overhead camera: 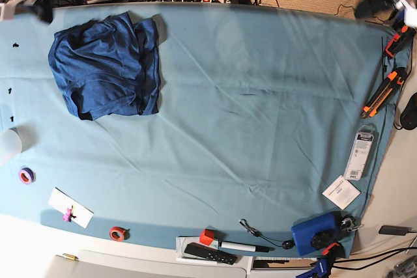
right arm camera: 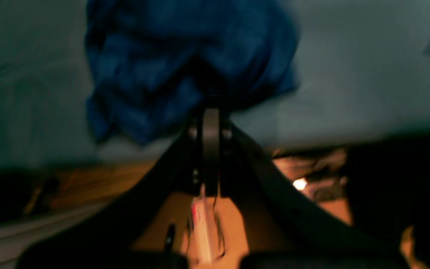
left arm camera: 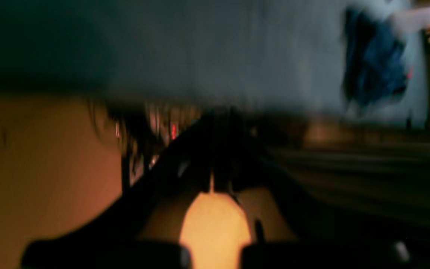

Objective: Layout the t-shirt on the table in an organized manner, then fold the t-shirt properly

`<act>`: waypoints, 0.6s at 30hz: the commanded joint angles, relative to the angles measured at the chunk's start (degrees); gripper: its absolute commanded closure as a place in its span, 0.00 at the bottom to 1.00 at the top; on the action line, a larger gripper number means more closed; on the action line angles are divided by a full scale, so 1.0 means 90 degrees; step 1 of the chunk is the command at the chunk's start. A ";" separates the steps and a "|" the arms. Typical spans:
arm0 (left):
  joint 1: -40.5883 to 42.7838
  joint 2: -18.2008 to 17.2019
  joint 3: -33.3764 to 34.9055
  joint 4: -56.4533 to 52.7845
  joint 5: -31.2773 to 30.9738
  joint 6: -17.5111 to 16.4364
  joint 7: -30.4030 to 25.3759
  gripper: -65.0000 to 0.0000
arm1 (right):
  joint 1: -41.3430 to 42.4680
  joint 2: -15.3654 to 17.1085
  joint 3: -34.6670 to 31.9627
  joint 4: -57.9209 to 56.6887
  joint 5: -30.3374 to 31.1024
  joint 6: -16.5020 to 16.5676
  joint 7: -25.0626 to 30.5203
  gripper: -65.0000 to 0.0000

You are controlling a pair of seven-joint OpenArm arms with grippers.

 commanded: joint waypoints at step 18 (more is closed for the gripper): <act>0.0546 -0.0483 0.2382 -0.3055 -0.0172 -0.0031 -0.0937 1.00 | -0.1525 0.0503 -0.3024 -0.0879 -0.1418 0.0009 0.1052 1.00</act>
